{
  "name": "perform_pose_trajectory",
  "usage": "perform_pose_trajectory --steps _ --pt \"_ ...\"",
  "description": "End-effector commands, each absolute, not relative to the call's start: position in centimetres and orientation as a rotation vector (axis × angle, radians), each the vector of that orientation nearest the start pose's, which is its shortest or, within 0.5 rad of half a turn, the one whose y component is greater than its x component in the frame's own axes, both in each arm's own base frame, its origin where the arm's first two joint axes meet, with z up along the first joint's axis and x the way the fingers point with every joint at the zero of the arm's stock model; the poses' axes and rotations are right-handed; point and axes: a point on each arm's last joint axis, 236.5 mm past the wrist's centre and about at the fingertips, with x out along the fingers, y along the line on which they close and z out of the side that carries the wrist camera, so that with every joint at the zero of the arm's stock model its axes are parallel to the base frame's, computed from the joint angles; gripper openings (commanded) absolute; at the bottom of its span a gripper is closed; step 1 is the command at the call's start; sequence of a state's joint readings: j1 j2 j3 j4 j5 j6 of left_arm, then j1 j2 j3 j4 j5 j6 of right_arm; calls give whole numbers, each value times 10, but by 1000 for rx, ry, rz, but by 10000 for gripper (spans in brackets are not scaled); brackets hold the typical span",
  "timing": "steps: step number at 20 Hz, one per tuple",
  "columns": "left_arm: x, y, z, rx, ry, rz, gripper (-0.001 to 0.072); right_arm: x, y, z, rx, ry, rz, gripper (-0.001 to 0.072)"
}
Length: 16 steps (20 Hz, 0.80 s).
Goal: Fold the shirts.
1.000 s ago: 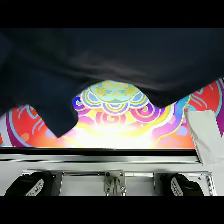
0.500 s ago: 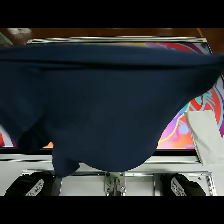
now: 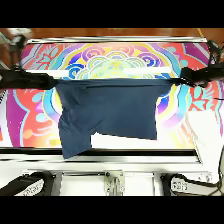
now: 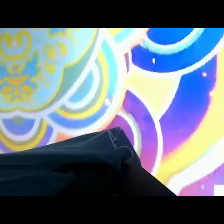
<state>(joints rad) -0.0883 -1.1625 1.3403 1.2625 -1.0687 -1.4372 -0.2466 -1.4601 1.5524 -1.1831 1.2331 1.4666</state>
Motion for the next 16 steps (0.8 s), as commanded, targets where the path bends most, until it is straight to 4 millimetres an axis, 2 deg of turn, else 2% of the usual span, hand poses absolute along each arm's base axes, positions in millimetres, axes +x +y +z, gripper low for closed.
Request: perform_pose_trajectory --steps 1,3,5,7,9,10,11,12,13,14,16 --pt "489 -109 92 -204 846 -294 38 538 -39 62 527 870 41 70" --pt "514 -114 66 -265 844 -283 38 554 -41 51 567 837 28 70" --pt "527 -118 35 -321 872 -270 38 558 -34 27 568 875 30 71" --pt "528 -125 4 -383 937 -267 39 555 -14 -2 567 952 59 71" --pt "519 -132 -23 -477 1032 -240 39 550 12 -27 559 1025 96 71" --pt "513 -132 -30 -494 1072 -234 40 548 23 -32 553 1045 113 71" --pt "508 -129 -33 -495 1101 -237 77 547 31 -32 546 1054 128 91" --pt "502 -121 -30 -504 1133 -236 252 548 34 -27 537 1048 137 201" --pt "496 -108 -23 -518 1172 -237 505 545 37 -17 526 1058 160 482" --pt "489 -91 -14 -534 1215 -237 641 539 31 -5 483 1069 180 591" --pt "471 -44 6 -567 1298 -228 640 516 0 19 394 1110 156 591"
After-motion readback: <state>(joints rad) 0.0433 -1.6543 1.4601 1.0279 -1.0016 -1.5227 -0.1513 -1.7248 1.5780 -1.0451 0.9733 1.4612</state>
